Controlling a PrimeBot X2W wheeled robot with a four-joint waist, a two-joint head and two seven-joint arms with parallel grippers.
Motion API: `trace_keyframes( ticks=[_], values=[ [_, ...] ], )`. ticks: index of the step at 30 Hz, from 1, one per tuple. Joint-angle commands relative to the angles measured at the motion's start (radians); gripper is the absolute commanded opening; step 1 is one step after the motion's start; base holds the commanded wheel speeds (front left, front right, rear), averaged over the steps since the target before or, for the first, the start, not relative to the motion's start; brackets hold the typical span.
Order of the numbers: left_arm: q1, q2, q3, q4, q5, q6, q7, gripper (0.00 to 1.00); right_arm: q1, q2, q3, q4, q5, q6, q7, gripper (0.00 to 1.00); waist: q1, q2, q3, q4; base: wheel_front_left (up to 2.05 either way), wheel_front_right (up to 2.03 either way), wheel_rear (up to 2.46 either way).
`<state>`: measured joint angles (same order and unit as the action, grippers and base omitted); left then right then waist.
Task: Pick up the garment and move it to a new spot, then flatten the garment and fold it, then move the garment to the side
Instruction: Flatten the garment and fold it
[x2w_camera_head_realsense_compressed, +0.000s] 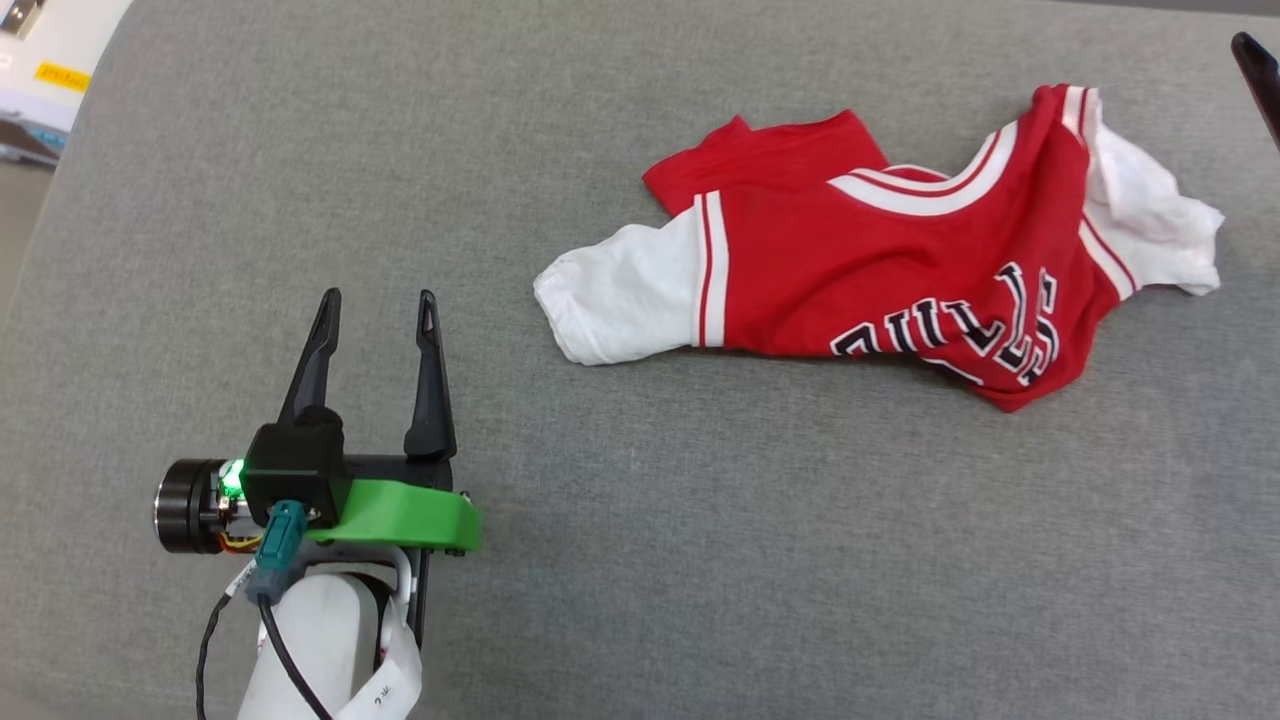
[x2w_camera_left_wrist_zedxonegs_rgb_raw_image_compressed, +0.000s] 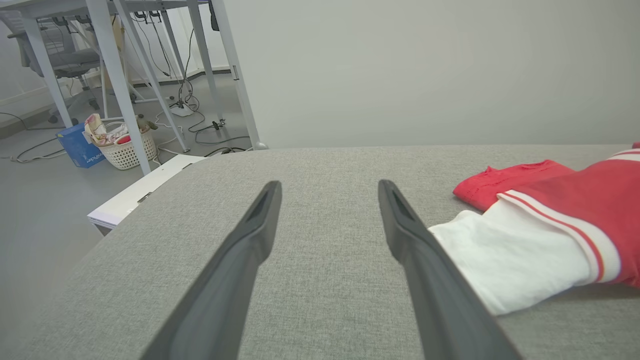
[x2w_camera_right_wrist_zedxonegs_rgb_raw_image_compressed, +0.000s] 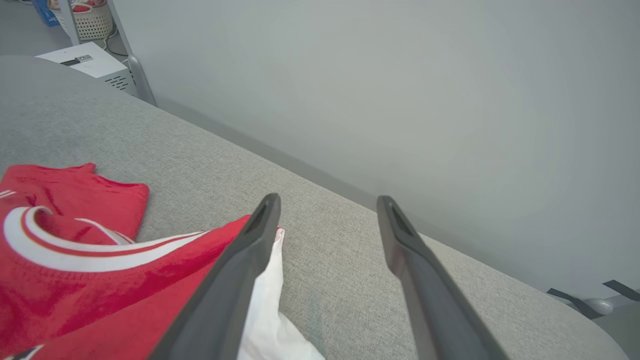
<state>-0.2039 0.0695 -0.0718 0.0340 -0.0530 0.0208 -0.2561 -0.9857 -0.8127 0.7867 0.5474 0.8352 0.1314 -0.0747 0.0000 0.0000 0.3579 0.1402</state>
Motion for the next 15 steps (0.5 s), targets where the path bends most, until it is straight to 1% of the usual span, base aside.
trace_keyframes(
  ticks=[1,3,6,8,12,15],
  values=[
    [0.013,0.002,0.003,-0.006,0.006,-0.005,-0.006,1.00,0.023,-0.024,0.002,-0.040,0.022,-0.001,0.032,1.00,0.0000,0.0000,-0.035,-0.030,0.00,0.00,0.00],
    [0.018,0.002,0.003,-0.008,0.007,-0.007,-0.006,1.00,0.034,-0.072,0.012,-0.118,0.055,-0.001,0.102,1.00,0.0000,0.0000,-0.040,-0.034,0.00,0.00,0.00],
    [0.022,0.000,-0.001,-0.009,0.008,-0.011,-0.006,1.00,0.057,-0.141,0.024,-0.213,0.139,-0.001,0.271,1.00,0.0000,0.0000,-0.044,-0.035,0.00,0.00,0.00],
    [0.022,-0.002,-0.004,-0.010,0.008,-0.012,-0.006,1.00,0.069,-0.178,0.026,-0.252,0.193,-0.001,0.392,1.00,0.0000,0.0000,-0.042,-0.031,0.00,0.00,0.00],
    [0.018,-0.005,-0.013,-0.014,0.006,-0.015,-0.006,1.00,0.092,-0.220,0.014,-0.291,0.262,-0.001,0.578,1.00,0.0000,0.0000,-0.025,-0.019,0.00,0.00,0.00],
    [0.011,-0.007,-0.017,-0.016,0.004,-0.015,-0.006,1.00,0.111,-0.221,0.002,-0.285,0.278,-0.001,0.662,1.00,0.0000,0.0000,-0.007,-0.006,0.00,0.00,0.00]
  ],
)
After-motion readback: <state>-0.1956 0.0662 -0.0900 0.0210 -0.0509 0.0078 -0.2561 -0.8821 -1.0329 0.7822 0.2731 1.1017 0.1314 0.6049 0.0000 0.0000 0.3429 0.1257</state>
